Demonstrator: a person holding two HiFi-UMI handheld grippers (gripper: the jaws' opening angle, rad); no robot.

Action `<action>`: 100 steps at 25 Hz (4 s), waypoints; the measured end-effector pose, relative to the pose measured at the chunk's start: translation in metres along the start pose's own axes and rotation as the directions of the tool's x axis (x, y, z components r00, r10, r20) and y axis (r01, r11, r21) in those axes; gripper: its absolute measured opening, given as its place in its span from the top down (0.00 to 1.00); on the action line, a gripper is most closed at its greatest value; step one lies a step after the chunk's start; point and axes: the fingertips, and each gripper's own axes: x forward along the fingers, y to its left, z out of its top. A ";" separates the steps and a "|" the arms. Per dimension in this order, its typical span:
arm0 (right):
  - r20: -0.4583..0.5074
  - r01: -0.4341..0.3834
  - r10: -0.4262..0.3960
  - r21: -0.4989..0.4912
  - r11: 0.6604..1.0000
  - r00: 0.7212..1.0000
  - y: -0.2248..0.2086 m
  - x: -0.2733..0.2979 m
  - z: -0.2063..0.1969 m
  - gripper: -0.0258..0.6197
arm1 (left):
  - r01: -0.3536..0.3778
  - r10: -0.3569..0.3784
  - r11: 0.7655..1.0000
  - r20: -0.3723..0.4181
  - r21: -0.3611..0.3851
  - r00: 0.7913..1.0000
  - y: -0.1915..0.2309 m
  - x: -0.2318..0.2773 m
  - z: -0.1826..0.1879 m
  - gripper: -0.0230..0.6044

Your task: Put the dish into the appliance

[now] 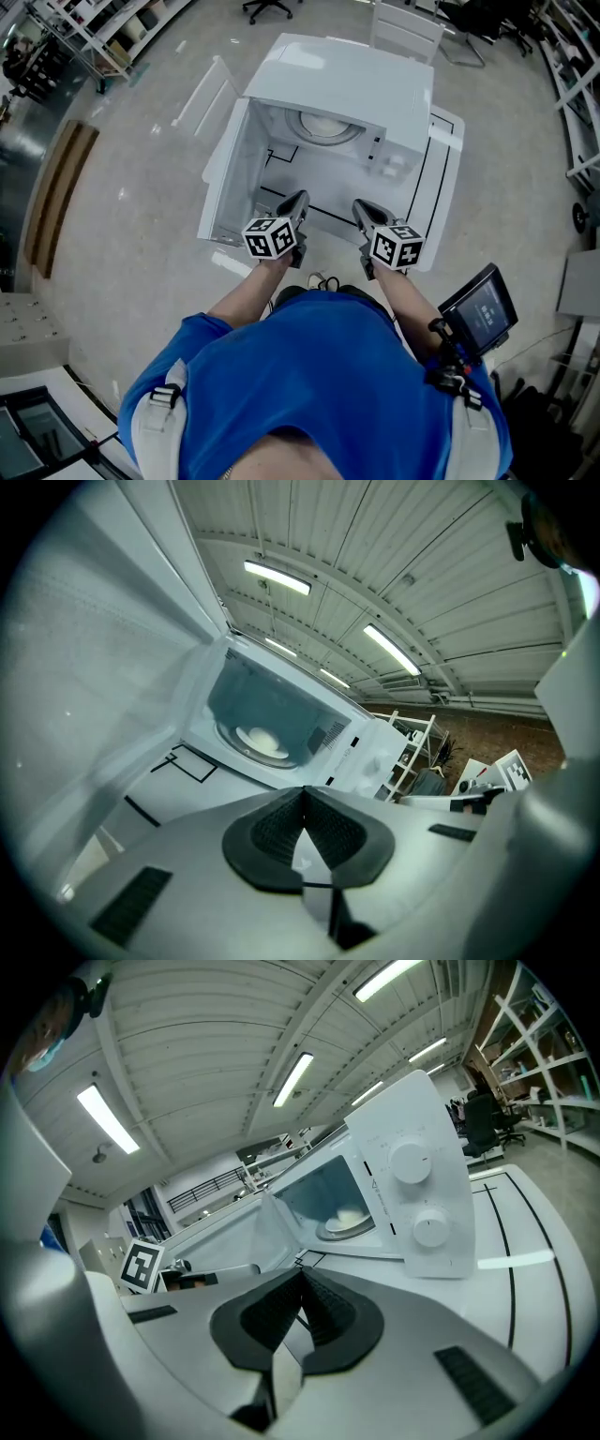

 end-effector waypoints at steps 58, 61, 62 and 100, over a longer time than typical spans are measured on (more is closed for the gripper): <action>-0.183 -0.367 0.345 -0.108 0.924 0.921 0.117 -0.015 -0.052 0.96 | -0.475 0.405 0.859 0.315 0.189 0.858 0.067 -0.250 0.037 0.79; -0.172 -0.360 0.339 -0.107 0.927 0.925 0.114 -0.016 -0.050 0.96 | -0.460 0.388 0.864 0.311 0.205 0.868 0.065 -0.243 0.040 0.79; -0.168 -0.357 0.337 -0.107 0.928 0.926 0.112 -0.017 -0.049 0.96 | -0.460 0.388 0.865 0.312 0.203 0.867 0.065 -0.243 0.040 0.79; 0.042 -0.074 0.074 -0.015 0.997 0.996 -0.005 -0.085 -0.008 0.96 | 0.058 -0.095 0.882 0.056 0.468 0.994 -0.100 -0.049 0.011 0.79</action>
